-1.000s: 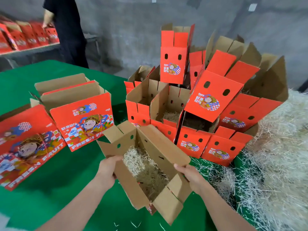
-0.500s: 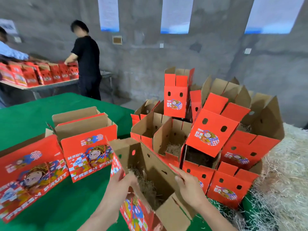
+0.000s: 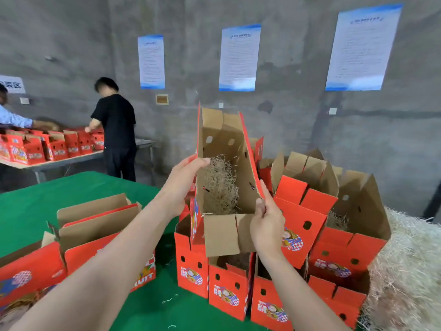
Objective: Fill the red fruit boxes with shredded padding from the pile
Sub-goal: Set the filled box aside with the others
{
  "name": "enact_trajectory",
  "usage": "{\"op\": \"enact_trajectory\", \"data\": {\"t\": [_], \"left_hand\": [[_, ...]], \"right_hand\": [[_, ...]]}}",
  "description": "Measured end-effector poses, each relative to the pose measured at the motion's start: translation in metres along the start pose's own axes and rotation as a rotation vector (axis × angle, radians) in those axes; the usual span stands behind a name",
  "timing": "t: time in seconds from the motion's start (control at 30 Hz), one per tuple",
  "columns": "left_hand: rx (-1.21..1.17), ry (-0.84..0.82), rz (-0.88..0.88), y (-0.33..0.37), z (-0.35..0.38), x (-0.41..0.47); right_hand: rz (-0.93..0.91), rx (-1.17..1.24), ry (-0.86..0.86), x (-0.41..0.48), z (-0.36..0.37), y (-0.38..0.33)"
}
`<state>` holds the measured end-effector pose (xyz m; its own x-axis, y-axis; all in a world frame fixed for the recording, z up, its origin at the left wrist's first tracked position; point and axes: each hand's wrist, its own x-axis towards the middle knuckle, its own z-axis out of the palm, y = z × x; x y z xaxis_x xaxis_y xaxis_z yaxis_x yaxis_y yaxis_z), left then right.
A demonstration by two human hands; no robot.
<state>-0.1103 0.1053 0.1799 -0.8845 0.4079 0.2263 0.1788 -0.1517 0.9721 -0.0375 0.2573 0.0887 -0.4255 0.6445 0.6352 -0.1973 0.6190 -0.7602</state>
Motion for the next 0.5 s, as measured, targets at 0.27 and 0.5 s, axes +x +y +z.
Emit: {"op": "enact_trajectory", "data": {"t": [0.27, 0.5], "left_hand": [[0.127, -0.261, -0.242, -0.079, 0.026, 0.062], [0.450, -0.165, -0.174, -0.143, 0.039, 0.061]], "right_hand": [[0.097, -0.636, -0.371, 0.027, 0.019, 0.026], [-0.161, -0.879, -0.880, 0.010, 0.037, 0.069]]}}
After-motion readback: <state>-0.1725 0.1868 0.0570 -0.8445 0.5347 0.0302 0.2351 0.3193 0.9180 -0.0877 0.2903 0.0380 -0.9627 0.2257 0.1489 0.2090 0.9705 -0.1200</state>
